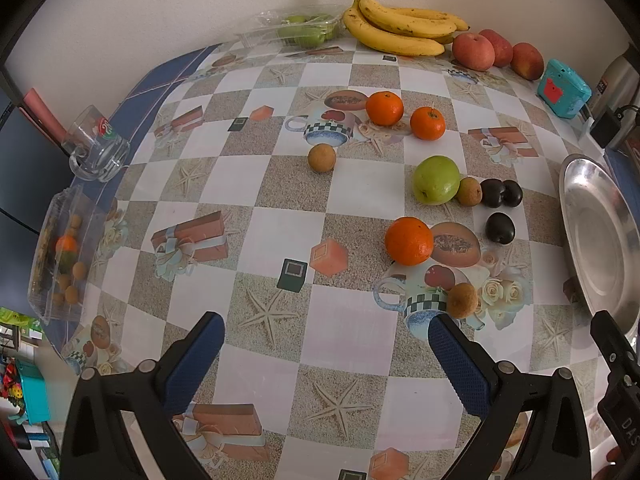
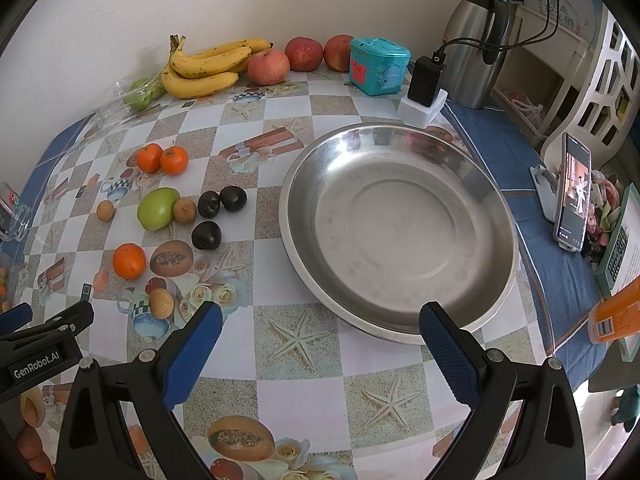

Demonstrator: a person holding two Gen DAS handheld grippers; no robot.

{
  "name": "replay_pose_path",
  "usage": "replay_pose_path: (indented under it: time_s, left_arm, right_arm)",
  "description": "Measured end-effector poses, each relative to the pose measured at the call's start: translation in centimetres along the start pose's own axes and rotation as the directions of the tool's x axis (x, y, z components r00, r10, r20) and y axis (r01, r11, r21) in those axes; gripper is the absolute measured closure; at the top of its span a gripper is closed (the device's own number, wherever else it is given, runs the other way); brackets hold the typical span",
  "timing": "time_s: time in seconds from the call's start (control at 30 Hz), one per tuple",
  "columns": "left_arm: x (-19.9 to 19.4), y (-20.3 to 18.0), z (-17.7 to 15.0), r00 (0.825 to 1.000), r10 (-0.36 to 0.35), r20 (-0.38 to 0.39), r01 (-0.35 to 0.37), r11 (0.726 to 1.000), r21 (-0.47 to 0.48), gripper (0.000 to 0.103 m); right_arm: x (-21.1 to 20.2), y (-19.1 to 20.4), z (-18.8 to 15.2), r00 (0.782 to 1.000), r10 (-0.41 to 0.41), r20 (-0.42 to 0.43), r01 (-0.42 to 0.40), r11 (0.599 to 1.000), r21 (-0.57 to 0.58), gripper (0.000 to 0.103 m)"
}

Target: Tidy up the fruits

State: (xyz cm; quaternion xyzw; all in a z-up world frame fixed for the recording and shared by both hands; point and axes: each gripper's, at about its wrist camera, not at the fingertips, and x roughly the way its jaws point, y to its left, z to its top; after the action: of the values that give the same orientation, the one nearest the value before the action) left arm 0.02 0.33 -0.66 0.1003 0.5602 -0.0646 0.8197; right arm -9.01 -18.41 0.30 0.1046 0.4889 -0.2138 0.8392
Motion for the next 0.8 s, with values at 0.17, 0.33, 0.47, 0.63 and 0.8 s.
replay_pose_path:
  time_s: [0.17, 0.33, 0.47, 0.63, 0.8]
  left_arm:
    - [-0.03, -0.04, 0.11, 1.0, 0.001, -0.002, -0.001, 1.0, 0.0, 0.0]
    - [-0.01, -0.03, 0.14, 1.0, 0.001, -0.002, -0.001, 1.0, 0.0, 0.0]
    - [-0.02, -0.03, 0.18, 1.0, 0.001, -0.003, -0.001, 1.0, 0.0, 0.0]
    - [0.06, 0.31, -0.21, 1.0, -0.002, 0.0, 0.002, 1.0, 0.001, 0.0]
    - [0.11, 0.43, -0.31, 1.0, -0.002, 0.0, 0.002, 1.0, 0.0, 0.0]
  right_arm:
    - [0.03, 0.01, -0.01, 1.0, 0.0, 0.0, 0.0, 1.0, 0.0, 0.004]
    - [0.05, 0.01, -0.01, 1.0, 0.0, 0.0, 0.0, 1.0, 0.0, 0.004]
    - [0.05, 0.0, 0.0, 1.0, 0.0, 0.0, 0.0, 1.0, -0.001, 0.004]
    - [0.05, -0.01, 0.01, 1.0, 0.001, 0.0, -0.001, 1.0, 0.0, 0.004]
    - [0.05, 0.0, -0.01, 1.0, 0.001, -0.001, -0.001, 1.0, -0.001, 0.004]
